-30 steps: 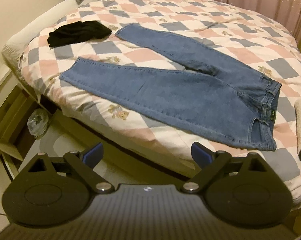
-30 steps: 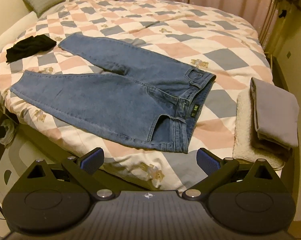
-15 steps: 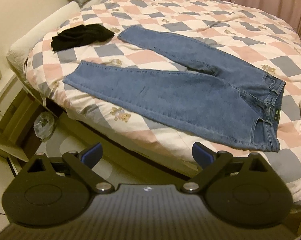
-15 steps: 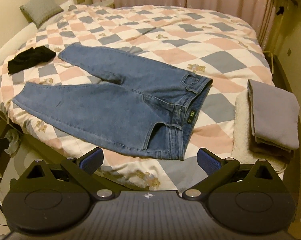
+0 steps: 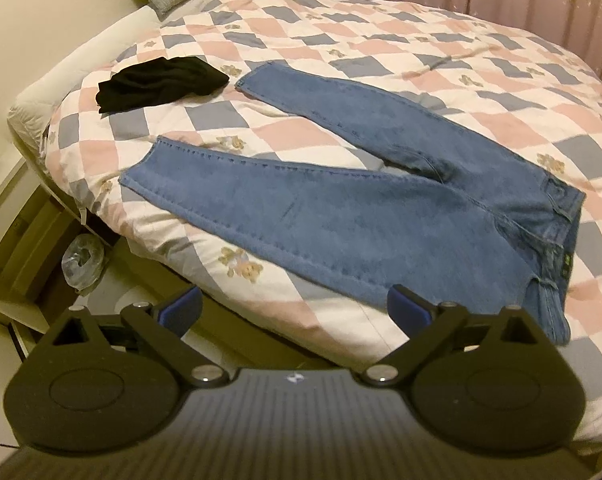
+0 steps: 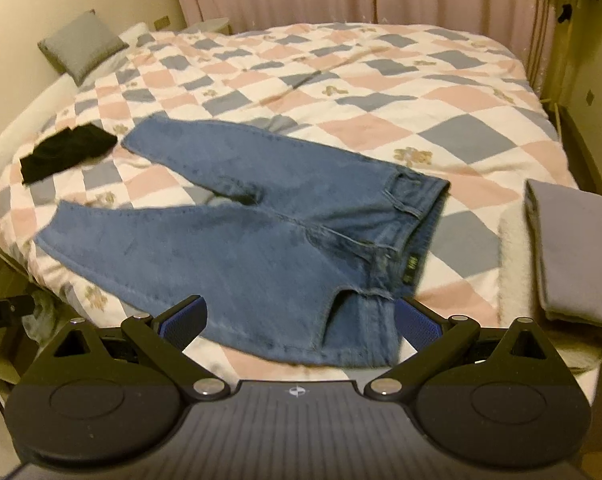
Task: Fold clothes
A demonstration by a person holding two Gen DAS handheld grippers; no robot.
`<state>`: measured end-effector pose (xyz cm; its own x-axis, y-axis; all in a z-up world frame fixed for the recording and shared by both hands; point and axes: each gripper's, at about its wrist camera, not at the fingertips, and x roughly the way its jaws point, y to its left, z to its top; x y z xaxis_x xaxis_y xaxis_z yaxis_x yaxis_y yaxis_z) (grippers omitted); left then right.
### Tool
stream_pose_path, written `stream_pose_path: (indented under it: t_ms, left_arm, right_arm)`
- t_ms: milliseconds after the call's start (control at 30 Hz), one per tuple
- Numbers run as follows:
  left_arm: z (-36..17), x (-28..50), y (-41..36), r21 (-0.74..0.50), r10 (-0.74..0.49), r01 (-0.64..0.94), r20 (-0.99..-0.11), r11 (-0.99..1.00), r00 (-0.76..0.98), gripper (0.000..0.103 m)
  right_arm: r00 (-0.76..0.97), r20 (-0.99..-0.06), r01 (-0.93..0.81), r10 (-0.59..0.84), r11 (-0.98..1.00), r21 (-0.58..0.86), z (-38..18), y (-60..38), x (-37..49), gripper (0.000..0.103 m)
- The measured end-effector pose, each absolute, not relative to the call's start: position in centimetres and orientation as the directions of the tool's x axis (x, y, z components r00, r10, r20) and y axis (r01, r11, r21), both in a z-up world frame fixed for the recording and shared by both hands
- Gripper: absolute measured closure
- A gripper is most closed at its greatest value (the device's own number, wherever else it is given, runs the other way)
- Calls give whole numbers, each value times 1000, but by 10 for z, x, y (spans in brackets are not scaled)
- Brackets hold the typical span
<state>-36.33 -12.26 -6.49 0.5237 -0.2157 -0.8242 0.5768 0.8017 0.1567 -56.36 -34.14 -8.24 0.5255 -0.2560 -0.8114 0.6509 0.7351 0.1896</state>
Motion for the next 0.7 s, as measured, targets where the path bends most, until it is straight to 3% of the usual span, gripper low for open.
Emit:
stream_pose_path:
  t_ms: [133,300,500,567,700]
  left_arm:
    - [-76,-326,-130,153,-240,602,-820,784,520,5]
    - [-100,-255,-147,140,-284,682,-835,718,471,4]
    - [-128,-148,-191,132,-319,803,-871,581,374,5]
    - [-136,-109,-211,129,-340,849,-877,513,339,5]
    - [-151,-46,-253,139,-397,925,-873,353,283,5]
  right_arm:
    - [572,-795,668,-200,677,311,-97,-358,-544,0]
    - [563,-823,755,-71,450,478,-148,-393,-509,0]
    - [503,-863,852,-41,193,487,-194,-409,-448,0]
    - [490,-867,866,-97,173,470,-192,-410,-424,0]
    - [492,-801,870,-342,240,431,-166,-404,-376,4]
